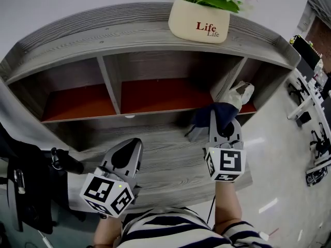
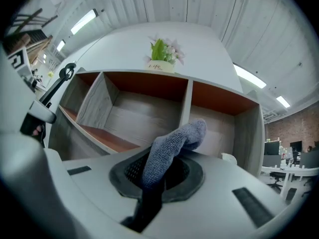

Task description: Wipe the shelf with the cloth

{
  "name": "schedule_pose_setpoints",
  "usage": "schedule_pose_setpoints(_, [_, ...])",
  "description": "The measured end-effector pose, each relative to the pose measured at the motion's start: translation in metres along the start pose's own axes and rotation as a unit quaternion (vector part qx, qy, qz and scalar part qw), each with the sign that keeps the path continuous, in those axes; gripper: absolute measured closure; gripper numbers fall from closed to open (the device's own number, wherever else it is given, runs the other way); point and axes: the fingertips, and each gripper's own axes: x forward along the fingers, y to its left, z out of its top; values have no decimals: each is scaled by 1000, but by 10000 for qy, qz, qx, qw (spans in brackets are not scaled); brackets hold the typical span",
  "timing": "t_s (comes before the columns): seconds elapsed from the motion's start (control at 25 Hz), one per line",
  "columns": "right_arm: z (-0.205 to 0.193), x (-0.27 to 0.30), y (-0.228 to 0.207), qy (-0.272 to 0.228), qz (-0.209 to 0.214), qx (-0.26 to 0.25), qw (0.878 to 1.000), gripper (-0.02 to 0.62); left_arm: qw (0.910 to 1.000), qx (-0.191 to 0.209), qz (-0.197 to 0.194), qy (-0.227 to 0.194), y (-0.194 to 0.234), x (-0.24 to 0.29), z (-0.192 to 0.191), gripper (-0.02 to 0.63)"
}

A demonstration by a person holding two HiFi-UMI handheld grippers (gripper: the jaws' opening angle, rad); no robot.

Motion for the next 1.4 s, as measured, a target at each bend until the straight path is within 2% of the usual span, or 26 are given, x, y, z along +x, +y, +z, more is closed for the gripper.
schedule_pose_setpoints(0.32, [63, 2, 45, -831, 855, 167, 9927, 551, 9997, -1, 238, -103, 11, -13, 5, 591])
schedule_pose_setpoints(0.52, [94, 14, 69, -1214, 1178, 195, 9854, 551, 9989, 5, 436, -166, 20, -25, 7, 589])
schedule_pose_setpoints(0.64, [114, 24, 86, -1445, 1396, 239, 9793, 551, 9981, 10, 576, -203, 27, -33, 9, 590])
schedule_pose_setpoints(0.84, [143, 36, 119, -1778, 1892, 638, 9636, 551, 9964, 20, 812, -242, 38, -47, 11, 589])
schedule_pose_setpoints(1.16, [166, 52, 168, -1956, 2575, 1136, 9394, 551, 9926, 26, 1181, -278, 52, -68, 12, 589])
schedule_pose_setpoints(1.4, [171, 67, 187, -1911, 2728, 1159, 9358, 551, 9904, 64, 1344, -304, 58, -79, 14, 589])
